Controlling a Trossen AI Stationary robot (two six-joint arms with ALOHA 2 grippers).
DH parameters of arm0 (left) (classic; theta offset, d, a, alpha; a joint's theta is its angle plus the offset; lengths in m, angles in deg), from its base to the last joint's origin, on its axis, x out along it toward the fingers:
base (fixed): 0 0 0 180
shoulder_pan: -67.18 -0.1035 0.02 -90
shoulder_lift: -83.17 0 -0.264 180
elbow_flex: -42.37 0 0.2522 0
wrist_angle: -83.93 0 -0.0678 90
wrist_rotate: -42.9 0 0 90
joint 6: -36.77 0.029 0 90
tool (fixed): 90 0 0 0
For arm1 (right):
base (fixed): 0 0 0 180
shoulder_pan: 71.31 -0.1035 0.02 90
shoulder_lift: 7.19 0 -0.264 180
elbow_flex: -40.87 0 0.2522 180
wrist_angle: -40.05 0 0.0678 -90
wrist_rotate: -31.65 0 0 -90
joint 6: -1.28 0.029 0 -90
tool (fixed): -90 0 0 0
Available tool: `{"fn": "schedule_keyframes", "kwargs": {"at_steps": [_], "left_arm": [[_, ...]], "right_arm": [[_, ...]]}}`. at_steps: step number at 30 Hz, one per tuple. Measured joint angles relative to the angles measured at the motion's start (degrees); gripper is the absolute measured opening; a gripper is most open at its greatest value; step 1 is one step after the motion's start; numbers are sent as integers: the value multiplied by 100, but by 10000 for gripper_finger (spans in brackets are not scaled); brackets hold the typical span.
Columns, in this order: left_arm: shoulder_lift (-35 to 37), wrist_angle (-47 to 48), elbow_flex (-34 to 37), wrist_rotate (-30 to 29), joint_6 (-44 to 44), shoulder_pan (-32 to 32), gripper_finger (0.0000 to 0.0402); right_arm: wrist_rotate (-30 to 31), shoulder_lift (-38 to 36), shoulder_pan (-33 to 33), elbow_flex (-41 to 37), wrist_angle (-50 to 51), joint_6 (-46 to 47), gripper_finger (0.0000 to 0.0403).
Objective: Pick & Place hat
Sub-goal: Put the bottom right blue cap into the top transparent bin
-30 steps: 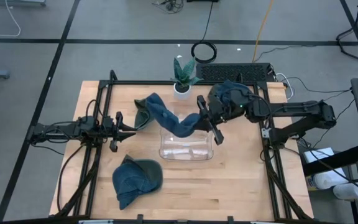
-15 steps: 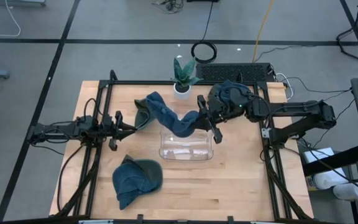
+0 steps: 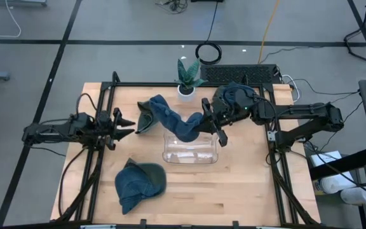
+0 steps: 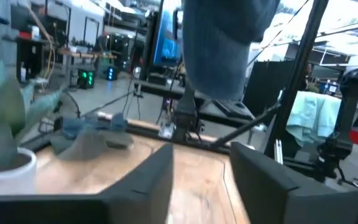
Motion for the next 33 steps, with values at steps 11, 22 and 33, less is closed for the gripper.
{"fn": "schedule_keyframes", "kwargs": {"at_steps": [11,22,33], "left_arm": [[-926,0,-1479,-46,889,1,301],[-2484,730,-3486,-140,1357,0,270],[-4107,2254,-5657,-136,1317,2,271]], "right_arm": [[-445,0,92,0,-266,640,0],[-1247,-4,265,0,-446,1356,0],[-1943,-4,328,0,-444,1556,0]]}}
